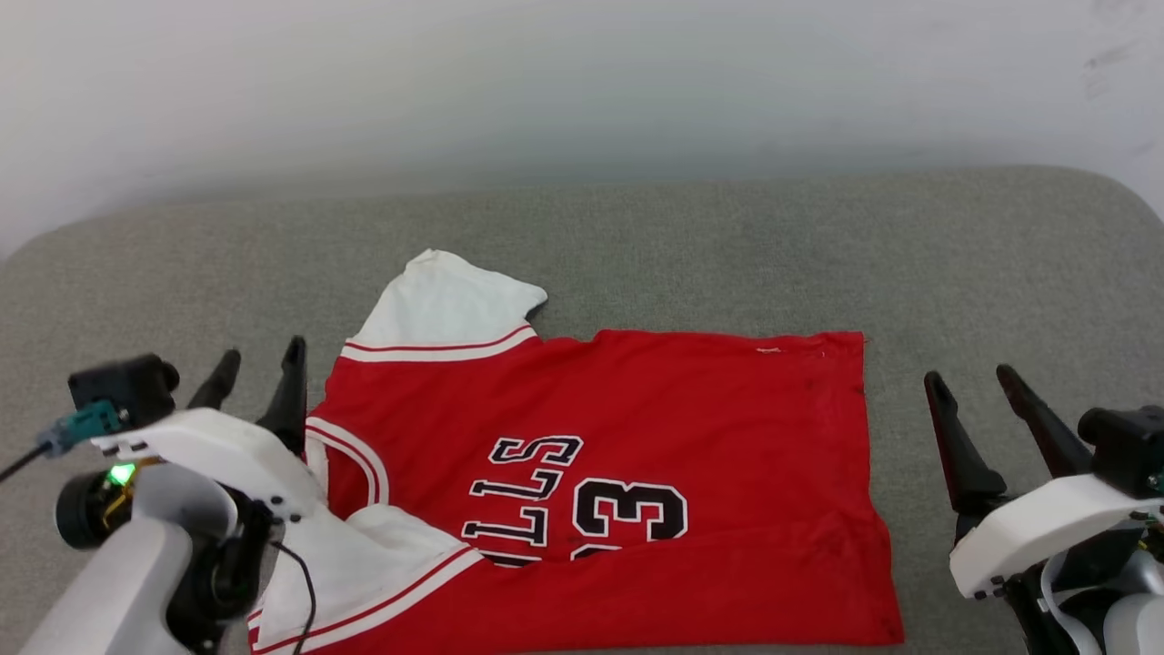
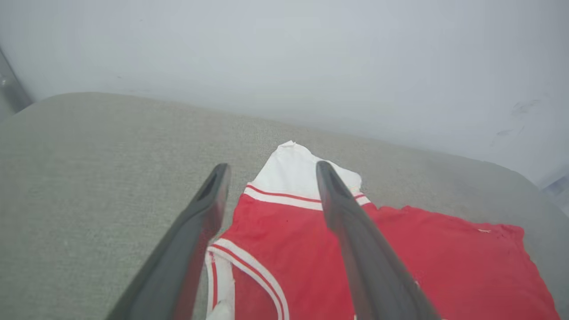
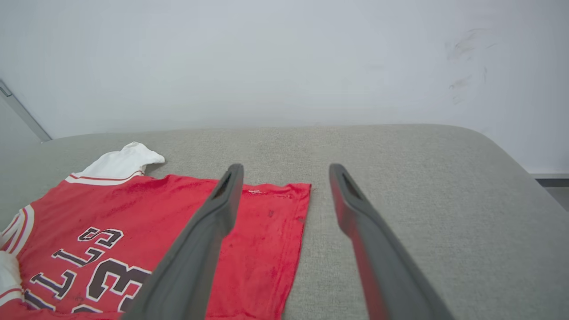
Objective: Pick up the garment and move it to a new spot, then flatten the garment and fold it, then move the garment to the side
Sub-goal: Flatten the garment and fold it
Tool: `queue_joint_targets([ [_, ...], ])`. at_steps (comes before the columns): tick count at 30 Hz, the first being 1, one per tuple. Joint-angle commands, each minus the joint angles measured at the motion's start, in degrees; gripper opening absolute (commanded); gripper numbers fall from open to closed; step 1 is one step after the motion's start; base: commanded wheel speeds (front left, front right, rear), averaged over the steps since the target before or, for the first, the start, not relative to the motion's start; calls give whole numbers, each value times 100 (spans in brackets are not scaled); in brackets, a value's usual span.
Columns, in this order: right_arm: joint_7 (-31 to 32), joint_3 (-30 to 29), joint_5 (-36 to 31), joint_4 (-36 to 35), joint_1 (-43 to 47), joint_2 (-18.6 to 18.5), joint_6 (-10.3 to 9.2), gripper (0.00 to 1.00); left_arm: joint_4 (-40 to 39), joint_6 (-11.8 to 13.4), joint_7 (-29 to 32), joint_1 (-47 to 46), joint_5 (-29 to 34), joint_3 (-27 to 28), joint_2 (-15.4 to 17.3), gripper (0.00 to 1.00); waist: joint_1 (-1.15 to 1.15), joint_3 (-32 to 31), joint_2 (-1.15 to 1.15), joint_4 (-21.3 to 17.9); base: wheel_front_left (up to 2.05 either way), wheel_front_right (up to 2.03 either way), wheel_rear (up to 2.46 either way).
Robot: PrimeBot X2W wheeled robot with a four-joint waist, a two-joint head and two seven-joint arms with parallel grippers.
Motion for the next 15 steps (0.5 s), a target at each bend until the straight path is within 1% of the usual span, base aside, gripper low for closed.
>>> queue_joint_targets([
  [1, -80, 7, -91, -88, -106, 32, -1, 100, 9, -41, -31, -212, 55, 48, 33, 100, 0, 224, 0, -153, 0, 0, 0],
  [5, -223, 46, -125, -341, -404, 130, -2, 100, 84, -88, 43, -881, 154, 97, 80, 100, 0, 702, 0, -320, 0, 0, 0],
  [8, -304, 57, -134, -465, -610, 198, -2, 100, 251, -186, 223, -1423, 193, 76, 115, 100, 0, 1082, 0, -453, 0, 0, 0],
  [12, -417, 131, -120, -580, -881, 270, -1, 100, 658, -317, 668, -2144, 169, -5, 168, 100, 0, 1543, 0, -627, 0, 0, 0],
  [15, -489, 184, -91, -554, -1030, 304, -2, 100, 992, -534, 1098, -2672, 55, -84, 186, 100, 0, 1793, 0, -752, 0, 0, 0],
])
